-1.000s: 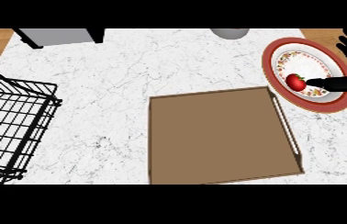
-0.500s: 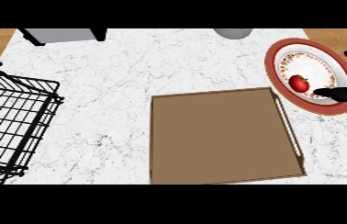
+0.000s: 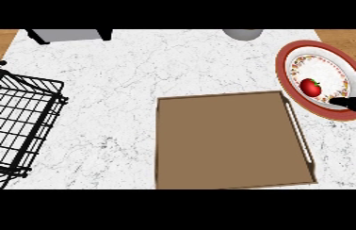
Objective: Pick the tomato from the tray and place it in the plate
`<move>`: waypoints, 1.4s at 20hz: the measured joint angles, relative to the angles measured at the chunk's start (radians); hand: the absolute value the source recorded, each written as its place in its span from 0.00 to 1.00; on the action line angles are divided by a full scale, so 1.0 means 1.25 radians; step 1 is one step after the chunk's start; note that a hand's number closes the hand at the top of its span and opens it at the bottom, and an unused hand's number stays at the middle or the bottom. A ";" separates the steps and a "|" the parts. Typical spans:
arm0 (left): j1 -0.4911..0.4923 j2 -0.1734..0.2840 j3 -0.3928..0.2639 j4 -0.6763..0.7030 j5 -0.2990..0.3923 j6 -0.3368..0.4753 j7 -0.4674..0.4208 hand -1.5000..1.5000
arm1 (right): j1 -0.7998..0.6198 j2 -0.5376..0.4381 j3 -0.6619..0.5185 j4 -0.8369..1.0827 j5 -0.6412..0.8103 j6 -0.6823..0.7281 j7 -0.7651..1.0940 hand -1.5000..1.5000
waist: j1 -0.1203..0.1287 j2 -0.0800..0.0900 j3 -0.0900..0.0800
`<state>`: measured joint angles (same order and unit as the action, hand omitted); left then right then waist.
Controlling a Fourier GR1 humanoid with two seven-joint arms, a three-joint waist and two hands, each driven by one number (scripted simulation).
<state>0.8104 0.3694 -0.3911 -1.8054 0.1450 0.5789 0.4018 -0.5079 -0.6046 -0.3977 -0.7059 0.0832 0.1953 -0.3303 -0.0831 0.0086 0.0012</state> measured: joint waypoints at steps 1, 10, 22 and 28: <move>-0.001 0.002 -0.002 0.000 0.001 0.002 0.000 0.50 | 0.002 -0.004 0.000 0.005 0.003 -0.003 -0.004 0.00 | 0.000 0.000 0.000; -0.013 0.019 -0.019 0.006 0.009 0.014 -0.005 0.50 | 0.020 -0.032 -0.011 0.057 0.022 -0.027 -0.037 0.00 | 0.004 0.002 0.001; -0.023 0.039 -0.042 0.012 0.023 0.033 -0.010 0.50 | 0.034 -0.075 -0.045 0.119 0.020 -0.044 -0.087 0.00 | 0.003 0.000 0.002; -0.026 0.051 -0.050 0.010 0.034 0.044 -0.011 0.50 | 0.041 -0.100 -0.067 0.152 0.017 -0.060 -0.103 0.00 | 0.002 0.001 0.003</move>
<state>0.7782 0.4329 -0.4536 -1.7923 0.1874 0.6342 0.3881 -0.4570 -0.7295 -0.4813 -0.5162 0.1049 0.1204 -0.4589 -0.0811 0.0096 0.0048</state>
